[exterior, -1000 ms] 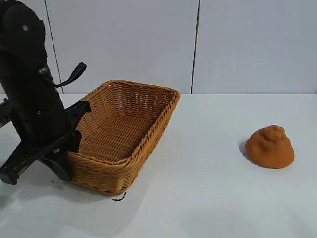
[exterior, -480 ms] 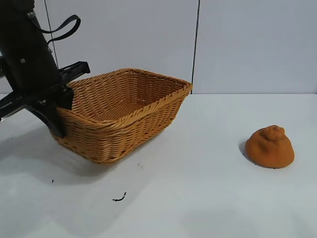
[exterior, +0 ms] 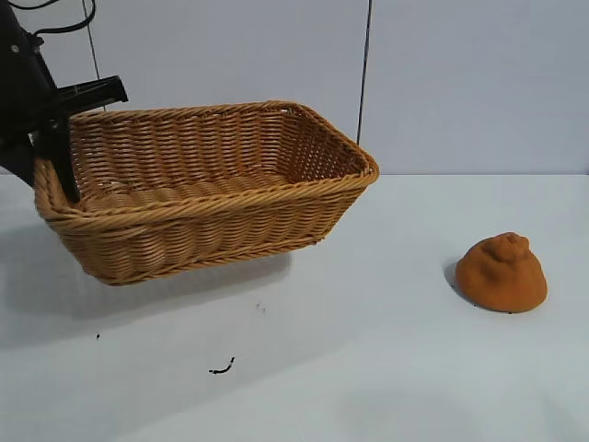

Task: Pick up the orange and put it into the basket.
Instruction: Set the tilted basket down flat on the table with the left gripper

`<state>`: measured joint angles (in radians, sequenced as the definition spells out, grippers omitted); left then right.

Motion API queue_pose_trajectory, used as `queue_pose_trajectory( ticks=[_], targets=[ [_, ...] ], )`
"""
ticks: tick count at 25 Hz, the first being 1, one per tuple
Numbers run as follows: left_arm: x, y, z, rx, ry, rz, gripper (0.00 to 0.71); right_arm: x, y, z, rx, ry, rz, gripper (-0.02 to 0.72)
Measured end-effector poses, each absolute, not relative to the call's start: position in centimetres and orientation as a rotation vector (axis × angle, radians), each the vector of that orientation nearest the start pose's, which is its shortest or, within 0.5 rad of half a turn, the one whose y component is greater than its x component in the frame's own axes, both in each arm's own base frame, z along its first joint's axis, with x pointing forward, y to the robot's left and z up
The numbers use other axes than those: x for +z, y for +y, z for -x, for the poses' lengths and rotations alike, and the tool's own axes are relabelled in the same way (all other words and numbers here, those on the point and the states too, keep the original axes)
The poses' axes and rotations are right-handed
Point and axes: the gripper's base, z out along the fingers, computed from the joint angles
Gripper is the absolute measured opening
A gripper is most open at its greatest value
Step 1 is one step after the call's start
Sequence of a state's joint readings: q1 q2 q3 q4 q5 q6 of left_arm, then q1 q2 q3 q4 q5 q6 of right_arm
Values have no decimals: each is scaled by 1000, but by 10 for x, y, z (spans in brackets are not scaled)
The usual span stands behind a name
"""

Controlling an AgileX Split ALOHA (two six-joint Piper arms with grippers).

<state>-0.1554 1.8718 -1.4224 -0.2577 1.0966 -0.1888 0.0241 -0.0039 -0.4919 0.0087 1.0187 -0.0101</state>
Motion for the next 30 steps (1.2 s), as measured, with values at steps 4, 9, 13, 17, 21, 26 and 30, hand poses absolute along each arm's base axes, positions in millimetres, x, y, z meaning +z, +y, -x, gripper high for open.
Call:
queue_pose_trajectory(
  ticks=[4,9,13,17,21,26,30],
  targets=[
    [222,-83,-372,-416,3099,101,91,278,1,3,19,2006,35,694],
    [213,-93,-395,-434,3102,40,91,278,1,3,19,2006,35,694],
    [193,-95,-407,-434,3108,40,91,278,1,3,19,2006,35,694],
    [164,-95,-412,-424,3160,-2,91,278,1,3,19,2006,35,694],
    [144,-96,-416,-419,3180,6,91,278,1,3,20,2006,35,694],
    [136,-97,-417,-422,3185,15,91,278,1,3,20,2007,35,694],
    [136,-98,-418,-439,3173,24,194,278,1,3,20,2007,35,694]
  ],
)
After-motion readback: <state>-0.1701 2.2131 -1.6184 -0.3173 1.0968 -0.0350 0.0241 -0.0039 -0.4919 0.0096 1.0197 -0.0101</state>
